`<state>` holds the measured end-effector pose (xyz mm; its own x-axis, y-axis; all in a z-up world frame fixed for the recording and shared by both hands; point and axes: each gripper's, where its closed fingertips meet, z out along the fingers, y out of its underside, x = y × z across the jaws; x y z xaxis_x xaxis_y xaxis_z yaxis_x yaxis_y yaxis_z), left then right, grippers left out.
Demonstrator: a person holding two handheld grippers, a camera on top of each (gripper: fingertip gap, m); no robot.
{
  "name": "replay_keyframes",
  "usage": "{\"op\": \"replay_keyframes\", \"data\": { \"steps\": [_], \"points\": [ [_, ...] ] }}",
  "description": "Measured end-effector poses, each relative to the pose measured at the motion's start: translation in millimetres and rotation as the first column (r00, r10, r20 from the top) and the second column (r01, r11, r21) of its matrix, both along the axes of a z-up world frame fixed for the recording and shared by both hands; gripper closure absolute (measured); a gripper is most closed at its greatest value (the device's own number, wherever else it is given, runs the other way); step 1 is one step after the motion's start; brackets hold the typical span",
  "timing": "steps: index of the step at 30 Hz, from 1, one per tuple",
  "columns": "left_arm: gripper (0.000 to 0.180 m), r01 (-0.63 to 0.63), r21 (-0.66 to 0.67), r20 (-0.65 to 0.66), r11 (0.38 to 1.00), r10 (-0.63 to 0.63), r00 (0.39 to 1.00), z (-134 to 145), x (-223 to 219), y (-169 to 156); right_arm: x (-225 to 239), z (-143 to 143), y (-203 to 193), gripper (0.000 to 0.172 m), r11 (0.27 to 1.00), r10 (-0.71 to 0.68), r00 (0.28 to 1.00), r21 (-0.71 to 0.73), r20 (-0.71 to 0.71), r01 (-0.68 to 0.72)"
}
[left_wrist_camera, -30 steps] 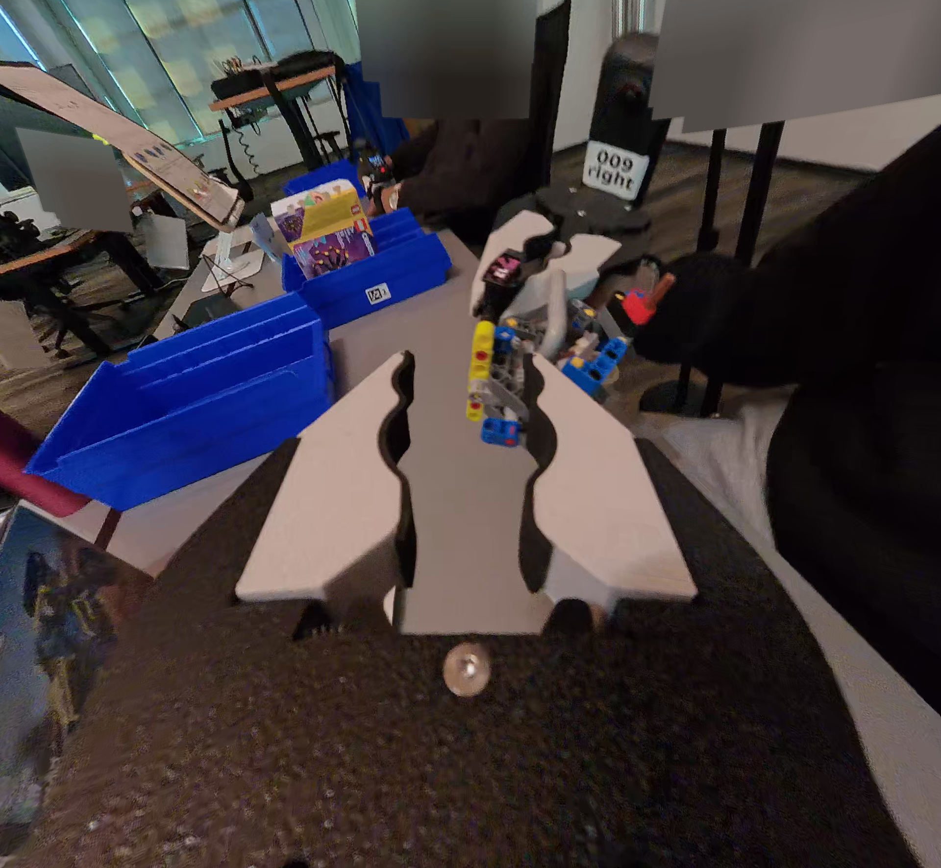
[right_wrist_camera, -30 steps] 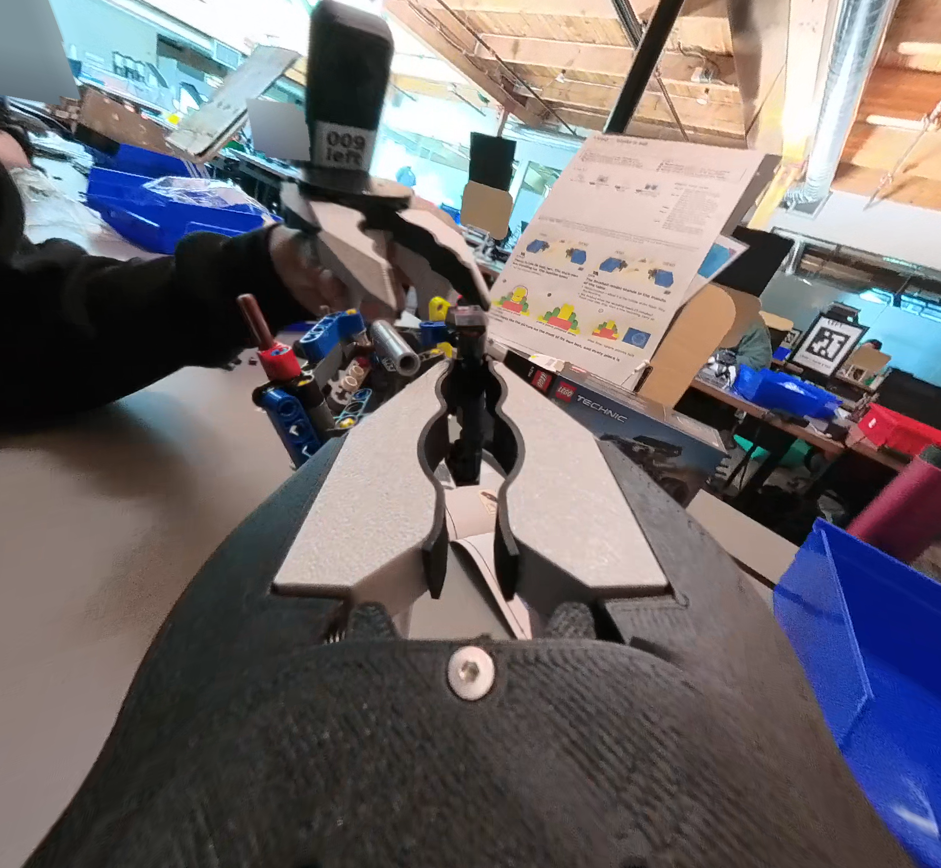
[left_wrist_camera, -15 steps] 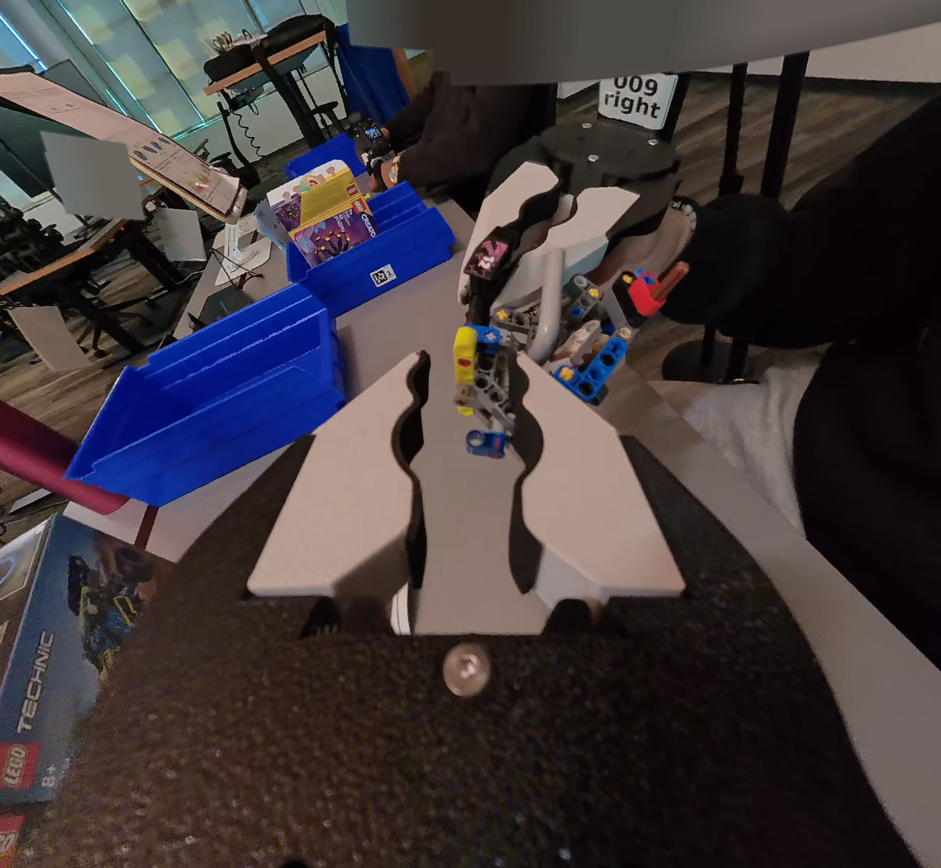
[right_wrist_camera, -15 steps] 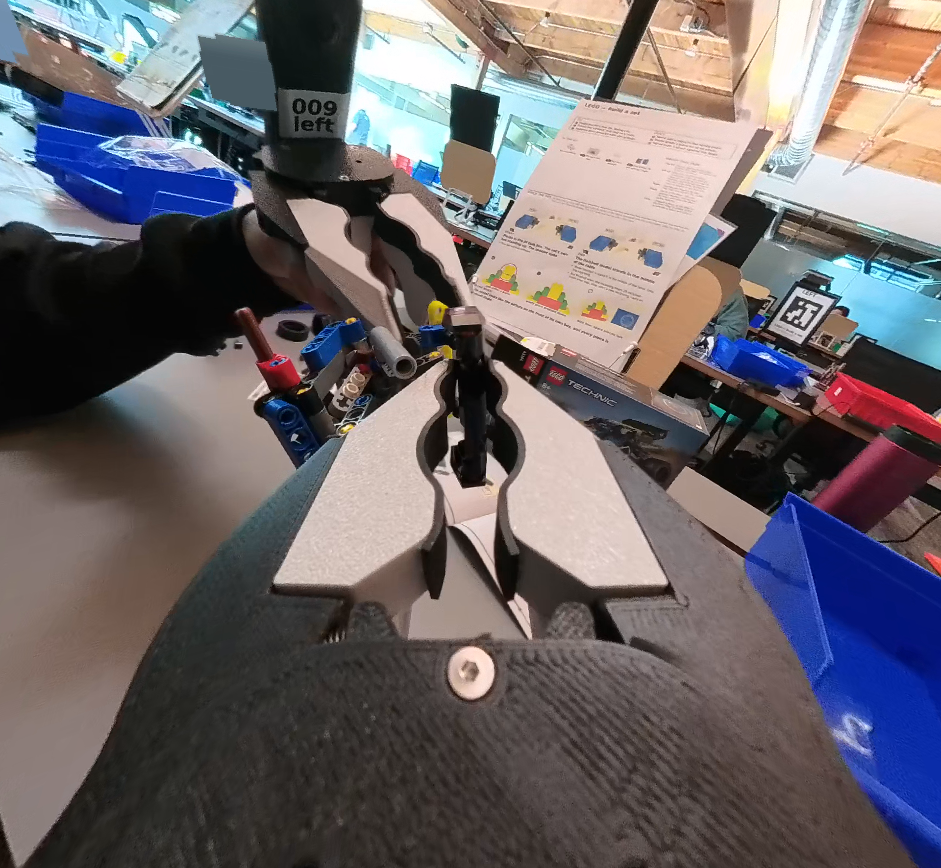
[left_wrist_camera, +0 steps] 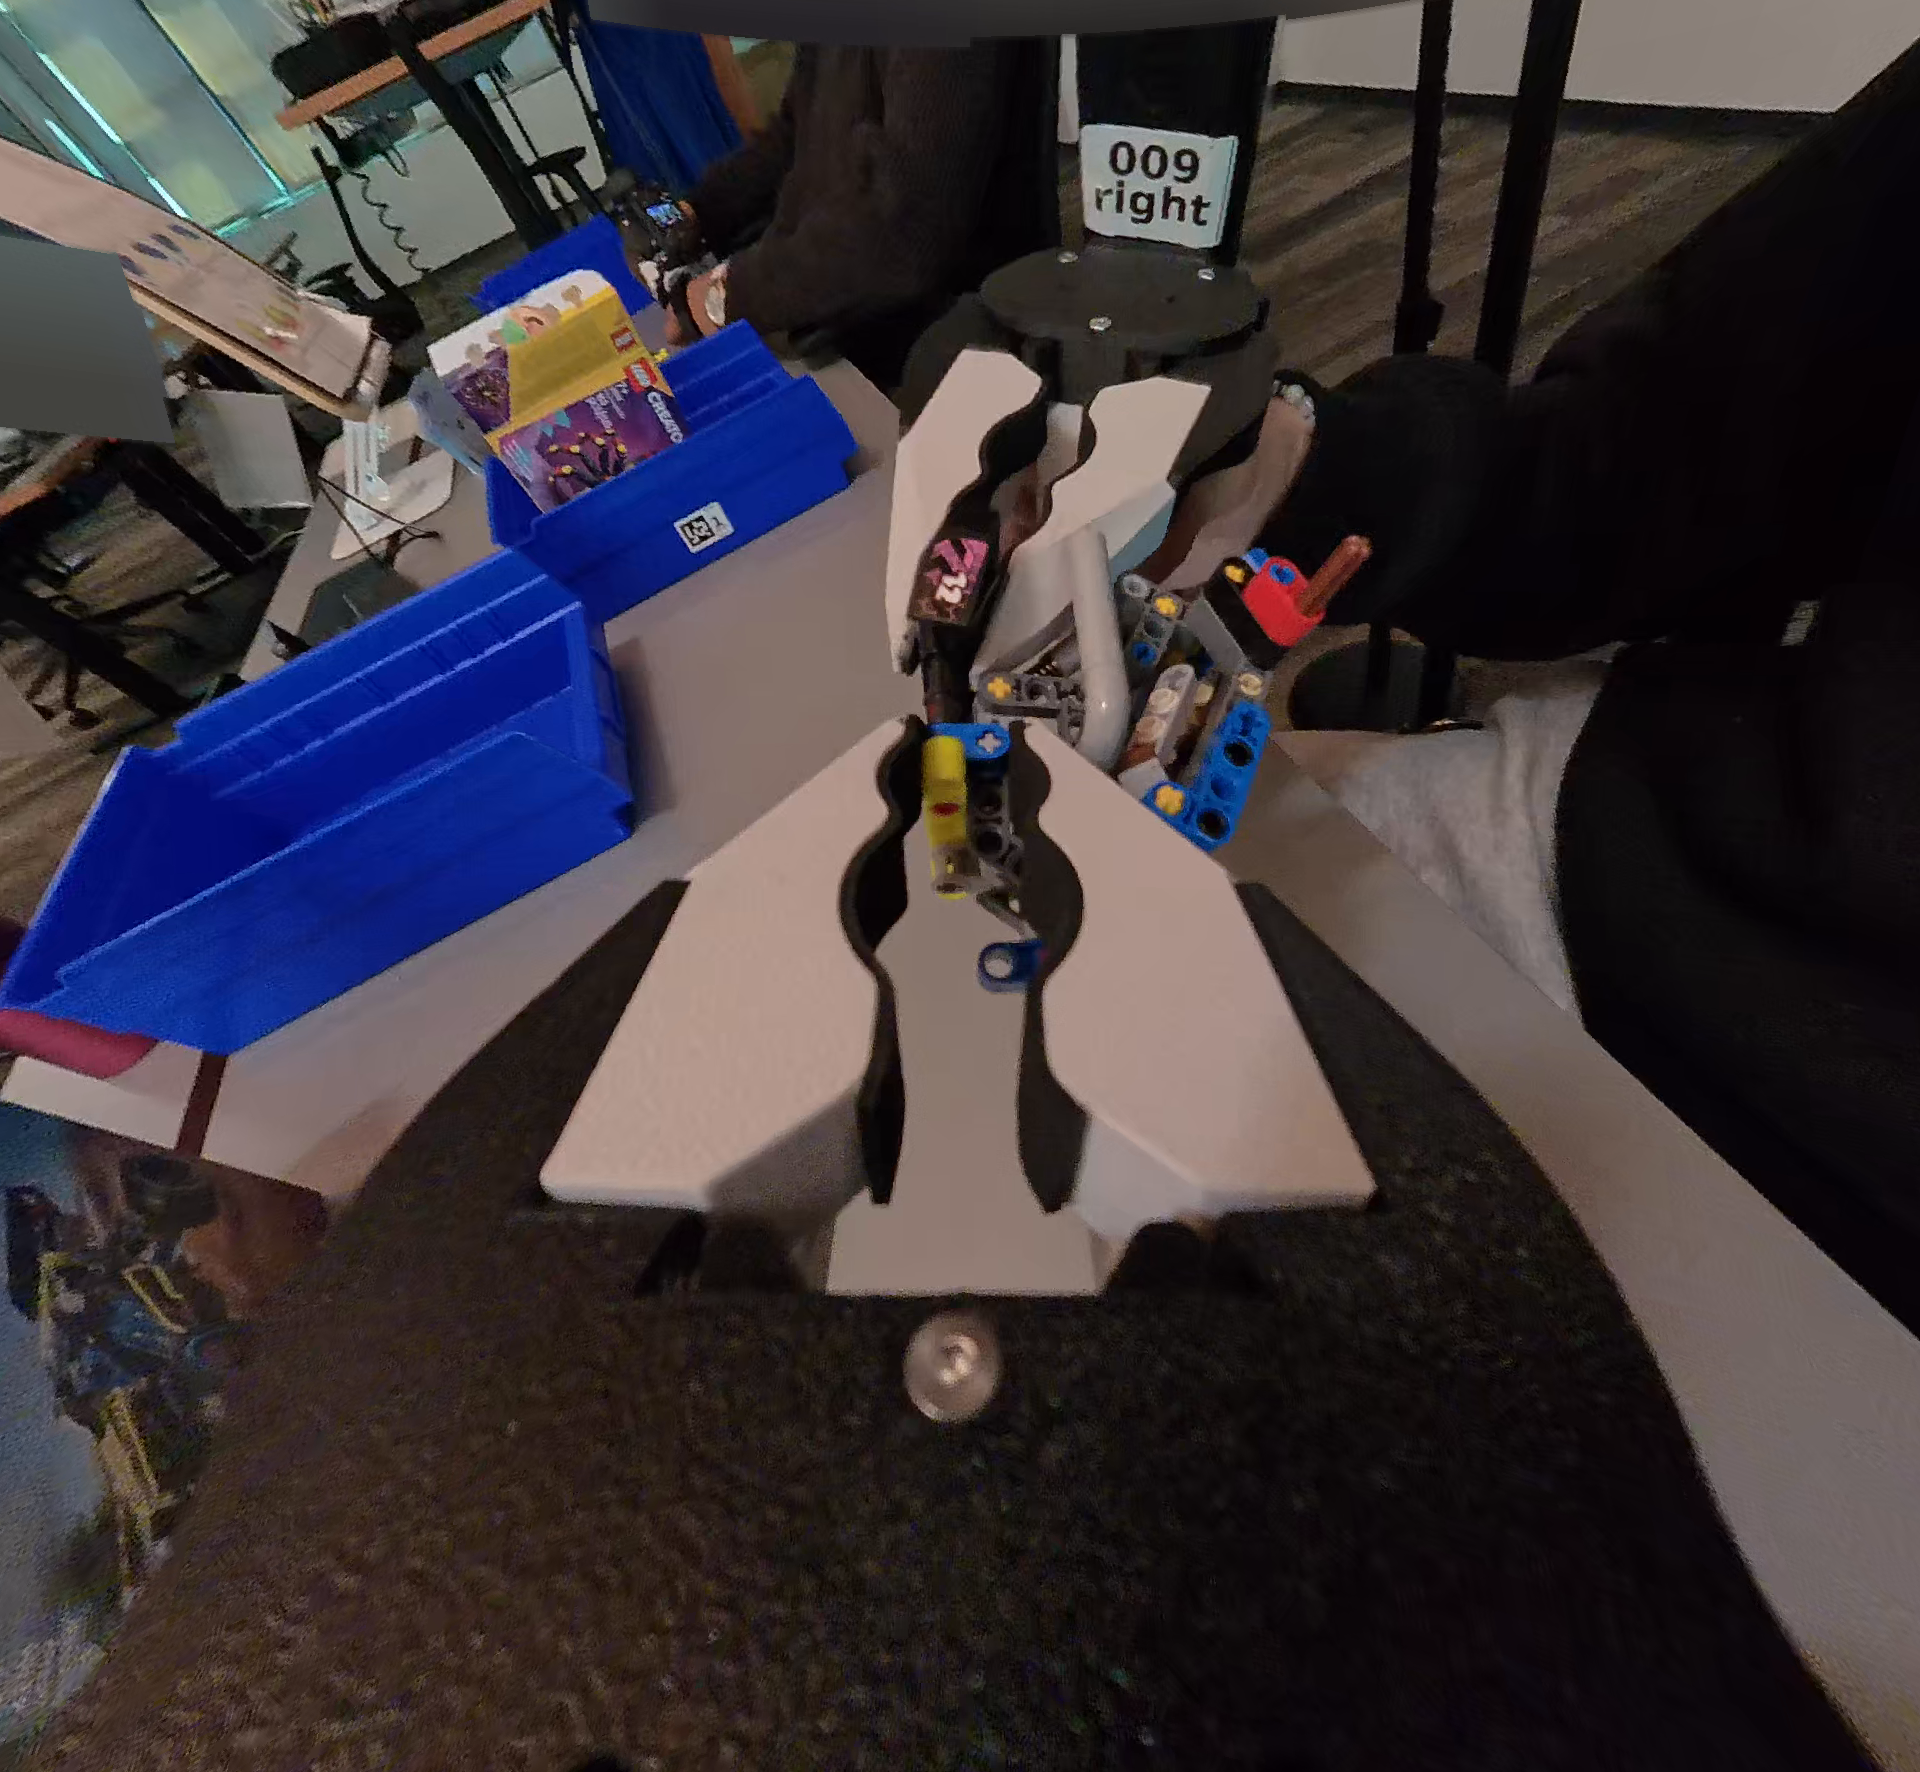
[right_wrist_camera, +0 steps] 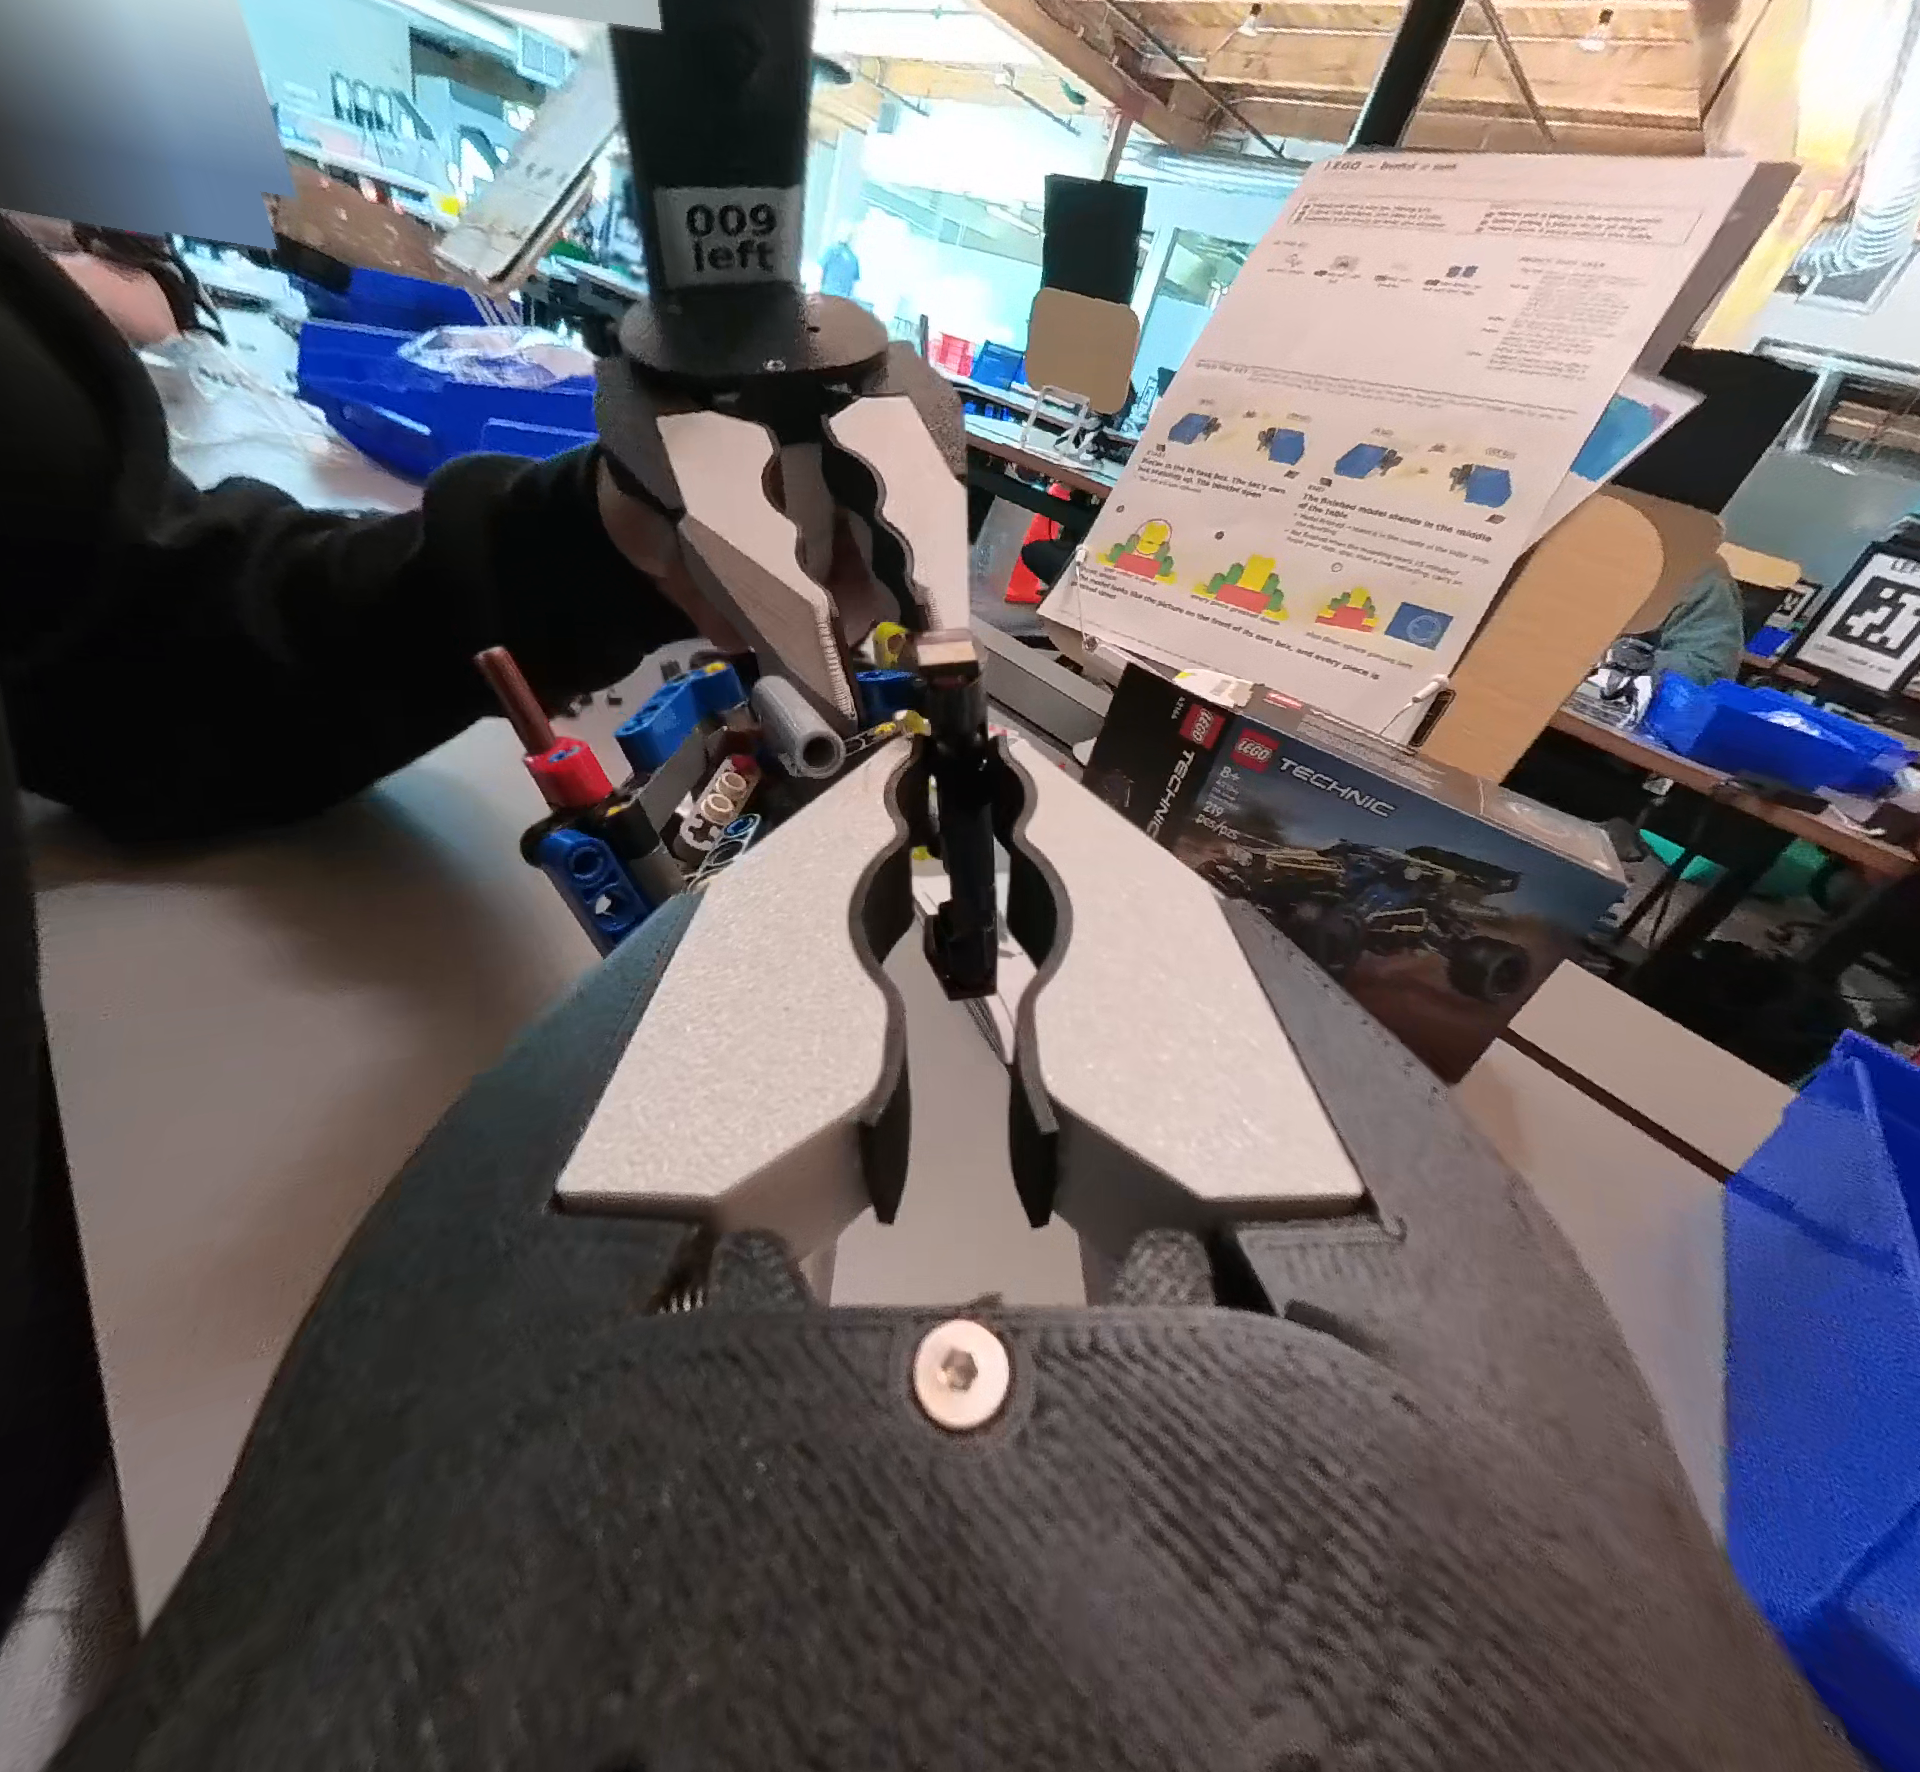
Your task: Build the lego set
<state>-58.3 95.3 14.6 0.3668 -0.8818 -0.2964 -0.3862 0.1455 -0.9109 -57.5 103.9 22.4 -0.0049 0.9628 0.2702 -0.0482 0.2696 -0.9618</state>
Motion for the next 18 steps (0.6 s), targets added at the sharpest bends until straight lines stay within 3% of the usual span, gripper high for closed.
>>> {"op": "replay_keyframes", "data": {
  "steps": [7,10,14,18],
  "points": [
    [0.168,0.044,0.003,-0.001,0.999,-0.044,0.999,-10.0,0.0,2.7,-0.1,-8.7,1.8,0.164,0.994,-0.023,0.999,0.107,0.036,0.019],
    [0.161,0.006,0.030,-0.012,1.000,-0.006,1.000,-11.2,-1.7,8.9,0.8,-8.6,4.2,0.164,0.985,-0.060,0.997,0.166,0.043,0.053],
    [0.166,-0.026,0.105,-0.017,0.994,0.028,0.999,-6.4,1.3,11.4,5.7,0.6,6.3,0.165,0.958,-0.105,0.994,0.265,-0.020,0.106],
    [0.167,-0.025,0.299,-0.132,0.954,0.067,0.989,-5.4,6.2,8.8,12.0,-0.4,2.0,0.164,0.907,-0.082,0.996,0.411,-0.042,0.092]
  ]
}}
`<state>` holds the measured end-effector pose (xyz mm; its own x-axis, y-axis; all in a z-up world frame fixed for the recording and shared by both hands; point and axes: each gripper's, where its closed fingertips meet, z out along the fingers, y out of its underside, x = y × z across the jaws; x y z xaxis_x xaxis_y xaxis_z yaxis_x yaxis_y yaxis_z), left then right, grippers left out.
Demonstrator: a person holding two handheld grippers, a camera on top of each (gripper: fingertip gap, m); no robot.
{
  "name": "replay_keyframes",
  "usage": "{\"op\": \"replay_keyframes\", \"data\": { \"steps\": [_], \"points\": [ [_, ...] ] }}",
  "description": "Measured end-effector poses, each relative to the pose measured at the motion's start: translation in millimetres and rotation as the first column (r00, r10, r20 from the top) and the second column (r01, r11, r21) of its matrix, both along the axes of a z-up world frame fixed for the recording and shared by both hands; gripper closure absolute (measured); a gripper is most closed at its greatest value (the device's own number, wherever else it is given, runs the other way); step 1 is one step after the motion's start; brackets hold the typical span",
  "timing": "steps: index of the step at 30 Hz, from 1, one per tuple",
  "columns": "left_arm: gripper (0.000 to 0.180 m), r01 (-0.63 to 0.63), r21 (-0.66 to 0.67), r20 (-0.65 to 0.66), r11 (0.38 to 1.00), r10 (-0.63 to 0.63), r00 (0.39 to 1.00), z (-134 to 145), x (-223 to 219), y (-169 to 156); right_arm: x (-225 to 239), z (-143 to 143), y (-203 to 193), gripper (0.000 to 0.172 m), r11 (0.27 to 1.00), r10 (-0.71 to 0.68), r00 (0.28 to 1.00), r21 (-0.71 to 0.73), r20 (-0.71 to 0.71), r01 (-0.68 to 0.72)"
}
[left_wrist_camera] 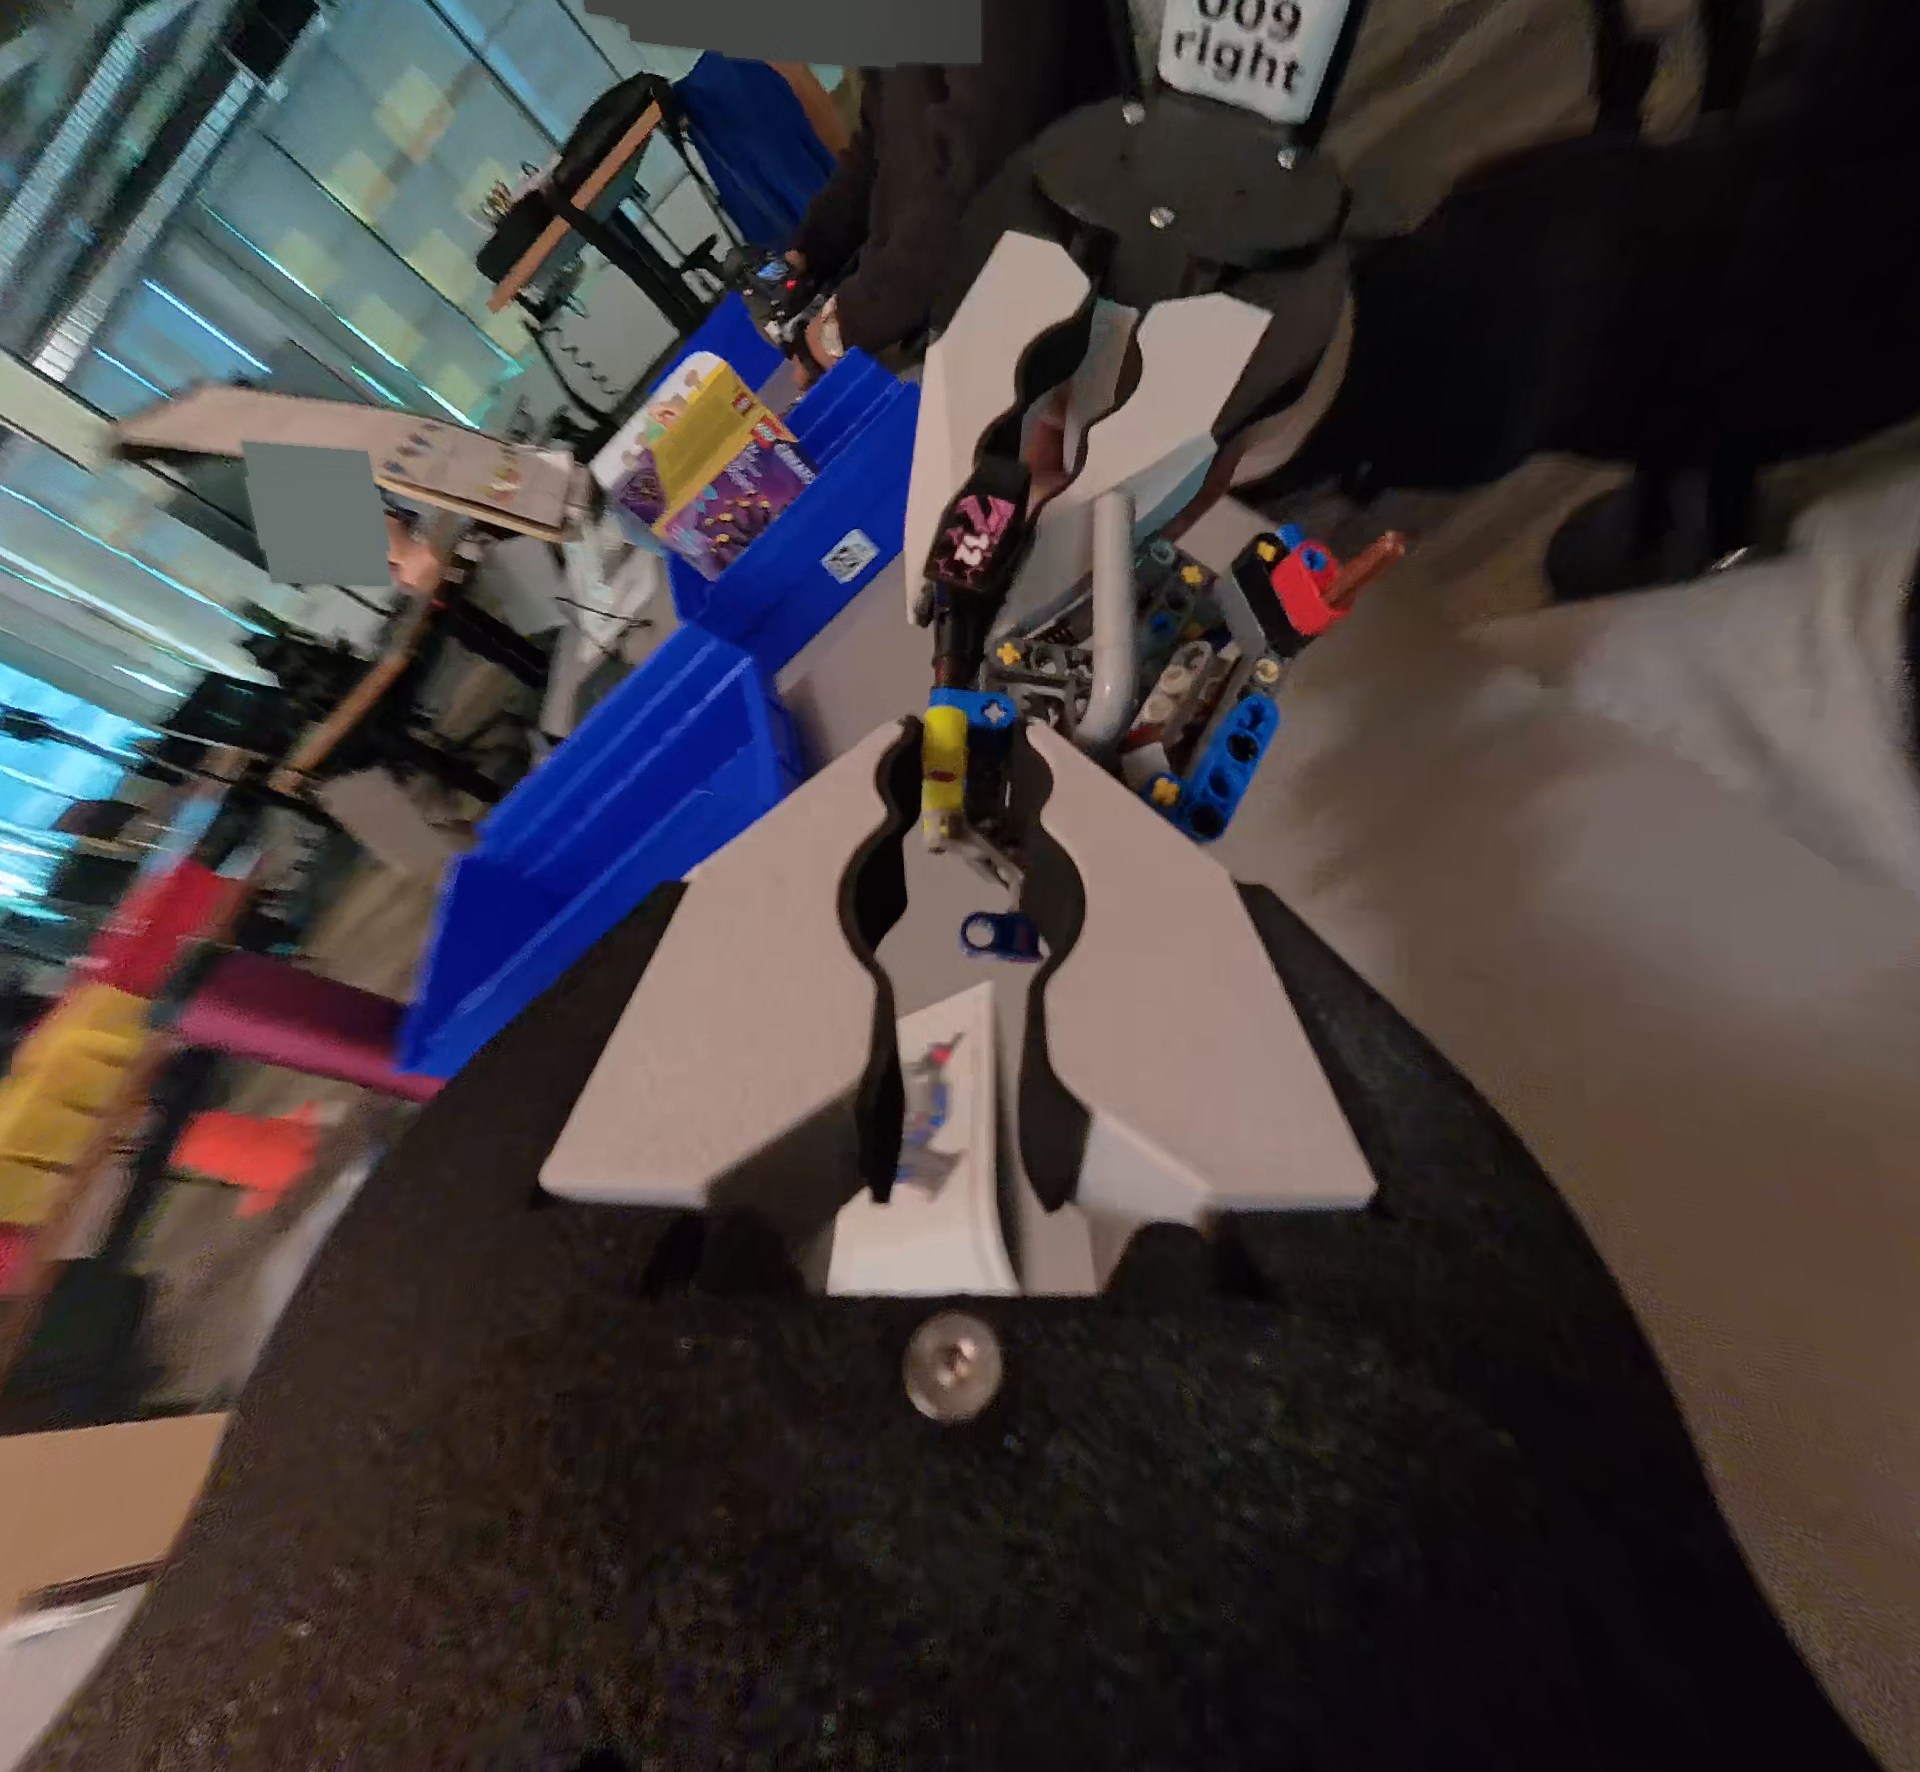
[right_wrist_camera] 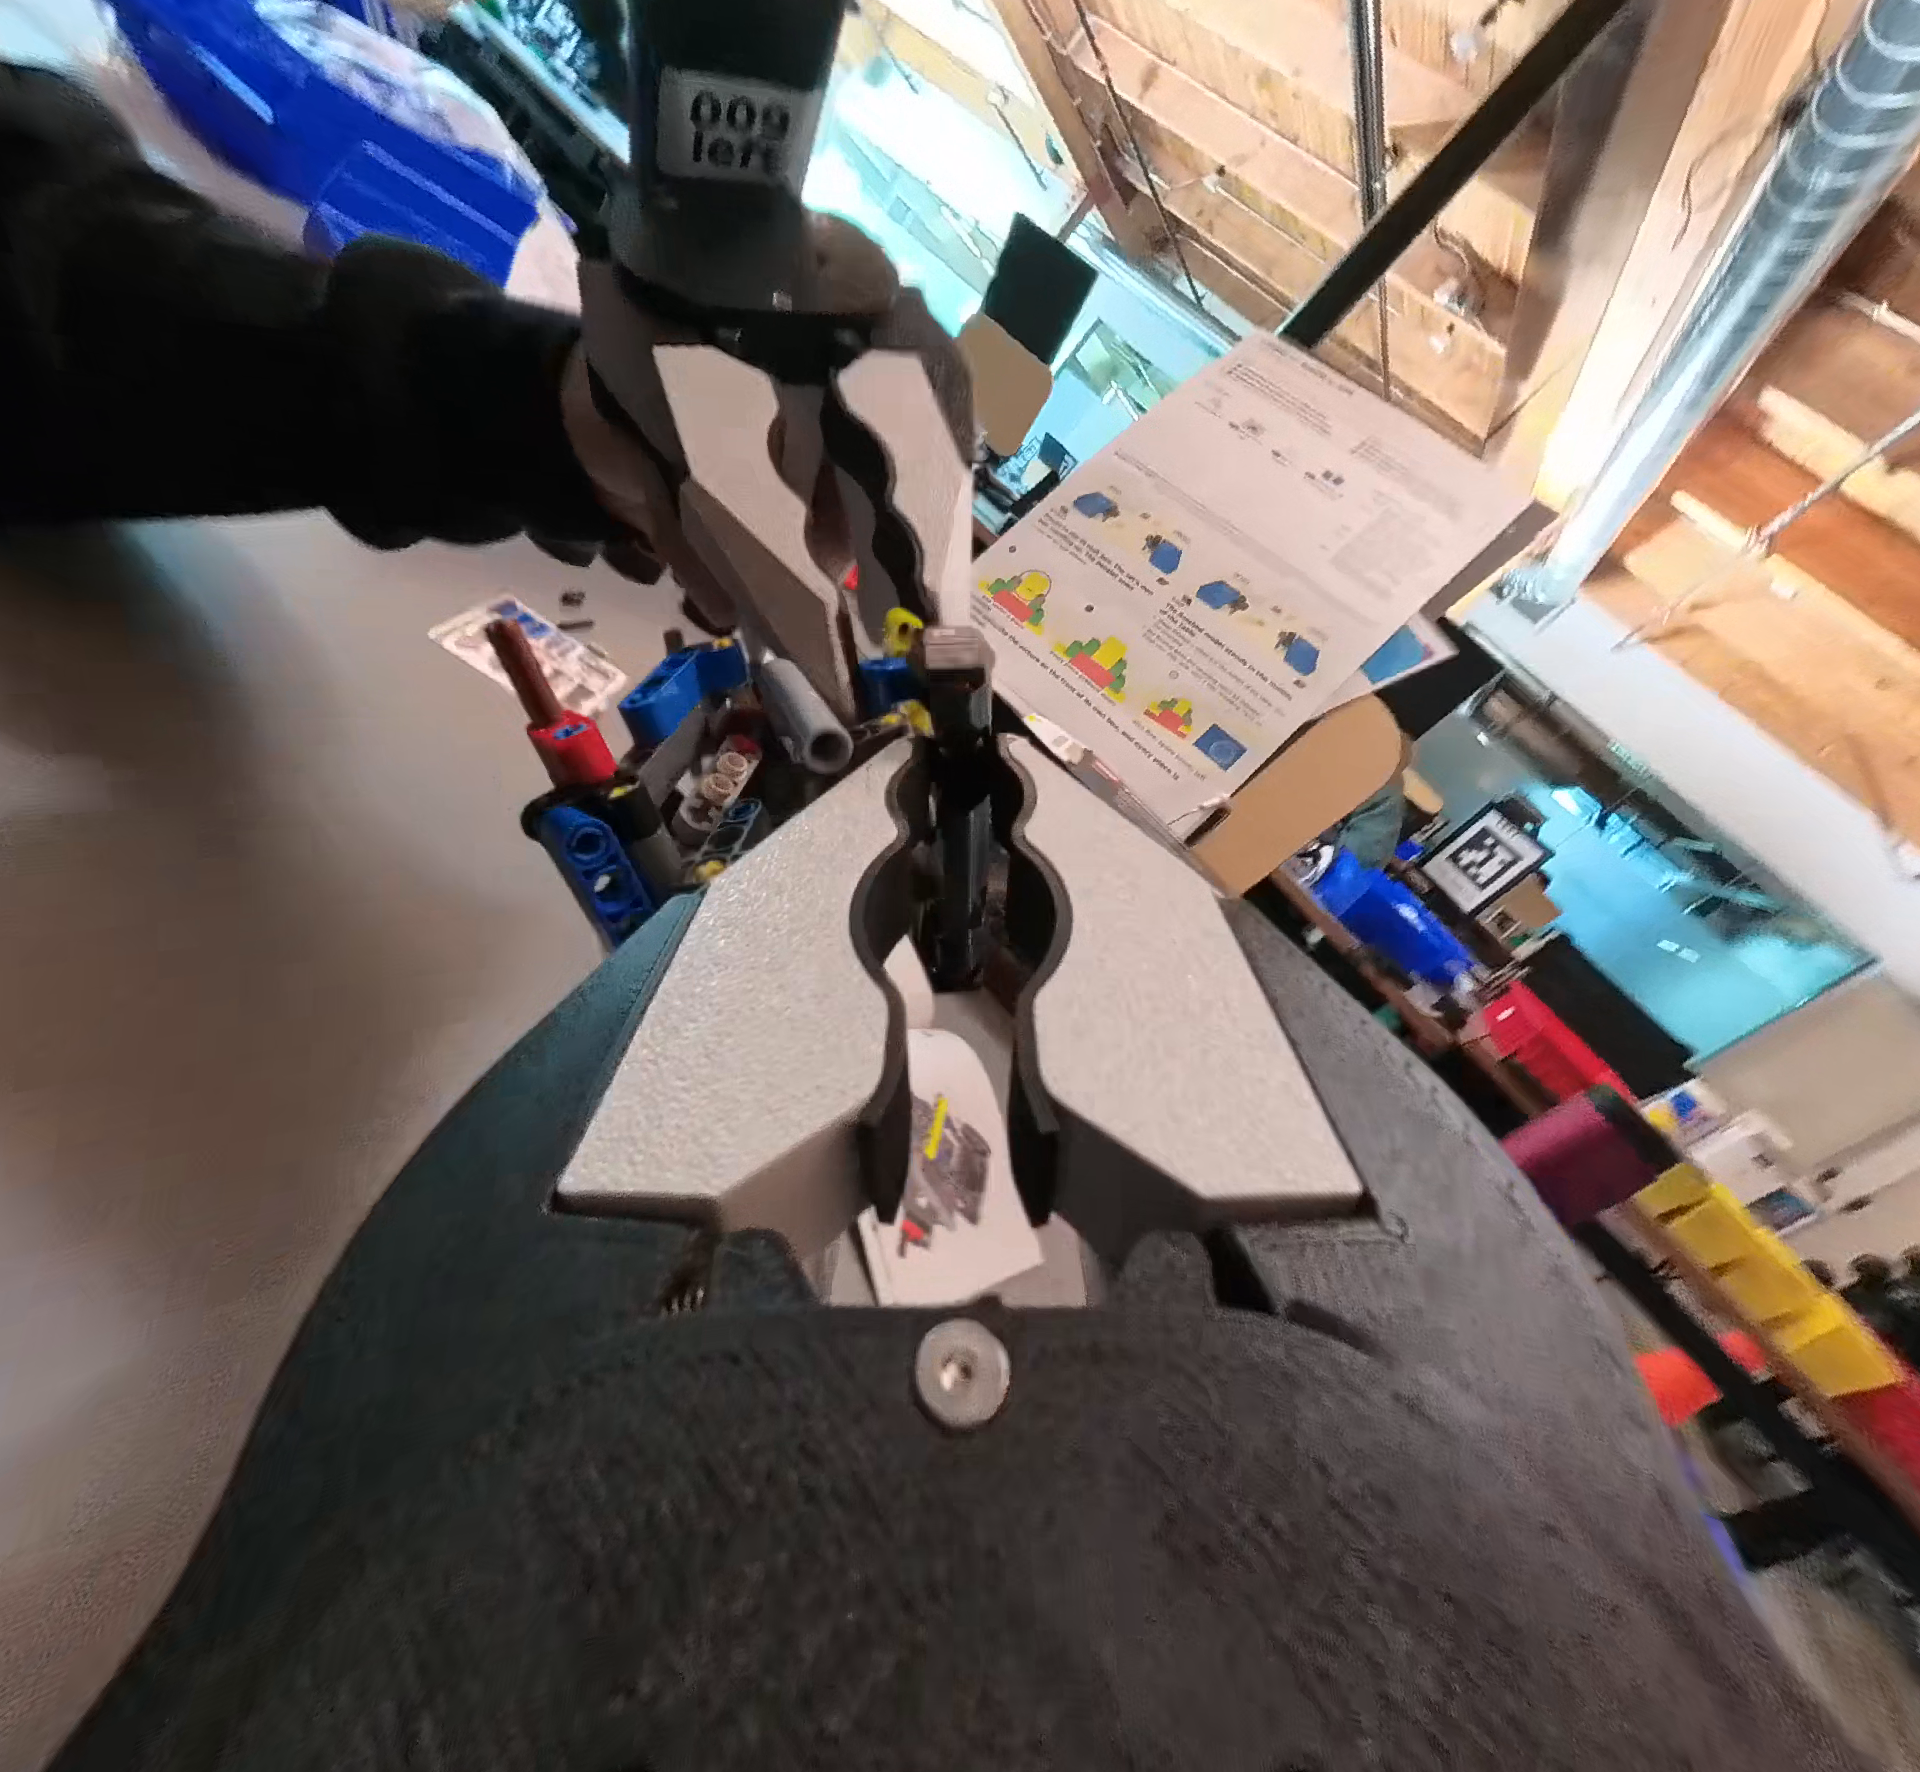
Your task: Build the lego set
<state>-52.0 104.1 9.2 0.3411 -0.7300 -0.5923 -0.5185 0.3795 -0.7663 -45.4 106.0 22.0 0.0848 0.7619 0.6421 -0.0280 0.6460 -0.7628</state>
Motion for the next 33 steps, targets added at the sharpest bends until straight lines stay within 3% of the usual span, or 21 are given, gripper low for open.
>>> {"op": "replay_keyframes", "data": {
  "steps": [4,8,14,20,25,29,33],
  "points": [
    [0.168,-0.026,0.303,-0.206,0.953,0.092,0.974,-0.8,1.0,0.3,8.3,-8.9,0.3,0.155,0.998,0.019,0.997,0.055,0.069,-0.023],
    [0.168,-0.029,0.431,-0.287,0.902,0.167,0.943,0.8,2.1,-0.4,20.7,-1.6,-6.0,0.141,0.996,0.029,0.994,0.078,0.109,-0.038],
    [0.168,-0.064,0.490,-0.348,0.869,0.262,0.900,-3.6,-0.7,6.6,13.3,-11.1,-18.5,0.135,0.980,-0.114,0.948,0.192,0.297,0.058],
    [0.168,-0.063,0.530,-0.434,0.845,0.335,0.836,-15.1,3.2,5.6,0.7,-26.2,-5.0,0.160,0.892,-0.370,0.854,0.397,0.366,0.217],
    [0.168,-0.073,0.493,-0.508,0.867,0.355,0.785,-37.6,-1.6,-0.6,-10.8,-48.9,-11.5,0.150,0.841,-0.454,0.793,0.489,0.407,0.230],
    [0.168,-0.118,0.475,-0.538,0.872,0.394,0.746,-52.5,-8.5,-10.4,-21.4,-59.5,-16.0,0.166,0.812,-0.502,0.772,0.520,0.390,0.265],
    [0.168,-0.157,0.440,-0.535,0.884,0.399,0.745,-62.3,-16.6,-18.7,-29.5,-70.6,-23.9,0.168,0.870,-0.448,0.782,0.412,0.434,0.270]
  ]
}}
